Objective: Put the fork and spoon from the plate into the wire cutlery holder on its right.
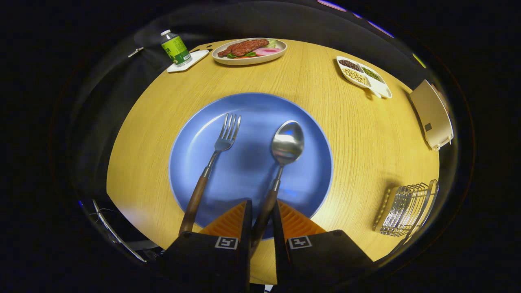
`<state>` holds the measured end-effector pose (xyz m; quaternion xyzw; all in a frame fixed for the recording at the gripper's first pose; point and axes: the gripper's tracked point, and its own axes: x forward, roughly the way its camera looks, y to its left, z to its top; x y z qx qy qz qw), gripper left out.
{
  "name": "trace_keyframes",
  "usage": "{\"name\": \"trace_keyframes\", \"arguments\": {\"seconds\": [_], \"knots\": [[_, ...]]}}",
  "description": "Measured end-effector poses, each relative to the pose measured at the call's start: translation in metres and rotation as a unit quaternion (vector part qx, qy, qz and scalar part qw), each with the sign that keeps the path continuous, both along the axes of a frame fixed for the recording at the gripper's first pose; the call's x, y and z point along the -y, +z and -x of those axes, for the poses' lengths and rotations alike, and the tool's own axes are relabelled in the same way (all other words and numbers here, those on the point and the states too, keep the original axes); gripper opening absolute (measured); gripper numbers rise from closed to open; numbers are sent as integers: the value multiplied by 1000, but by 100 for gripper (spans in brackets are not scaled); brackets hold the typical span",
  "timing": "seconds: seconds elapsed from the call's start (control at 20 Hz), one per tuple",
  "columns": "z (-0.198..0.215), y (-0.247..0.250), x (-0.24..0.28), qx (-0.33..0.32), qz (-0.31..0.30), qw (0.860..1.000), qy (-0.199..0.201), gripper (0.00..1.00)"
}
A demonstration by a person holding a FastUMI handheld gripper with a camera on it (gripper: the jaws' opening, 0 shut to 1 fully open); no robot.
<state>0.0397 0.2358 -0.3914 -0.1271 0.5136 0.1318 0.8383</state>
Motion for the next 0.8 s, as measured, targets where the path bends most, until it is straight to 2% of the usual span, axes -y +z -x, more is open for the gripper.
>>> {"name": "trace_keyframes", "arguments": {"seconds": [0.05, 0.1, 0.4, 0.45, 0.8], "knots": [[-4, 1, 0, 5, -8, 1000, 1, 17], [-3, 1, 2, 1, -10, 1000, 4, 14], [7, 10, -2, -21, -54, 998, 33, 8], [6, 16, -1, -15, -61, 997, 33, 5], [27, 81, 43, -14, -74, 996, 54, 5]]}}
